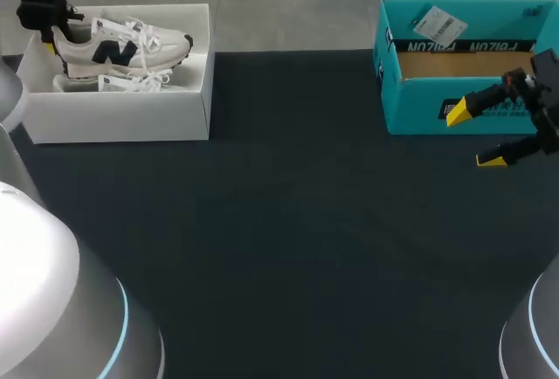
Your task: Take the shoe out of the shoebox, open the shoe tongue, remove and reinsert the insole, then place the shoe into the shoebox
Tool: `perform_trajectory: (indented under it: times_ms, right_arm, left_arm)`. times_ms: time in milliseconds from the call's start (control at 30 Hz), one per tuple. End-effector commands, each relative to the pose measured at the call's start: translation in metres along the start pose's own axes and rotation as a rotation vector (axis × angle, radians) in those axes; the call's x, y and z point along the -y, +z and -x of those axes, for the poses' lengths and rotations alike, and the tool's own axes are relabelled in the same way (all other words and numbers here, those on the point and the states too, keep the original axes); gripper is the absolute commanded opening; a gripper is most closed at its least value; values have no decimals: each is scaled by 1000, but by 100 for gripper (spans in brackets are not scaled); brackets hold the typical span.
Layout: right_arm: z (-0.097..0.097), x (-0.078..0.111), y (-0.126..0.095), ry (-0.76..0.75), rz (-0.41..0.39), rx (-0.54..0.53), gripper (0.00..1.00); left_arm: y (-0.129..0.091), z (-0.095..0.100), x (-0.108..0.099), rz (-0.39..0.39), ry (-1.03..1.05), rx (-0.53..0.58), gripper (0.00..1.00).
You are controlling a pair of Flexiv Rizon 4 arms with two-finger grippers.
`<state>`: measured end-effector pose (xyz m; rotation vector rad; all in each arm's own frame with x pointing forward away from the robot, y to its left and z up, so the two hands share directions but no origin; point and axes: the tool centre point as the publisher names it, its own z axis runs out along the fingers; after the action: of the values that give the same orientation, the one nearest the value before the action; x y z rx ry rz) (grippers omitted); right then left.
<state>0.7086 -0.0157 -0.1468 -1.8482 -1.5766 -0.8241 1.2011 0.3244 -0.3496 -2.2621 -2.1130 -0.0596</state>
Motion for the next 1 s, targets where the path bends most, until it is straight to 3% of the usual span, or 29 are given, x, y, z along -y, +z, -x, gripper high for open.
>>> perform_trajectory:
  times_ms: [33, 400, 700, 733, 767, 800, 833, 1000]
  right_arm:
    - [0, 1, 1, 1, 2, 2, 100]
    - [0, 1, 1, 1, 2, 2, 100]
    - [0, 1, 1, 1, 2, 2, 100]
    - [0, 1, 1, 1, 2, 2, 100]
    - [0, 1, 1, 1, 2, 2, 100]
    - [0, 1, 1, 1, 2, 2, 100]
    - [0, 1, 1, 1, 2, 2, 100]
    - [0, 1, 1, 1, 2, 2, 100]
  left_arm:
    - [15, -3, -19, -37, -1, 9, 0]
    - [47, 2, -24, -38, -38, -36, 0]
    - [60, -3, -25, -54, -59, -59, 0]
    - [61, -3, -24, -57, -60, -62, 38]
    - [61, -3, -24, -61, -62, -62, 51]
    - [61, -3, -24, -66, -62, -61, 91]
    - [61, -3, -24, -69, -61, -59, 100]
    - [45, 0, -18, -73, -56, -37, 100]
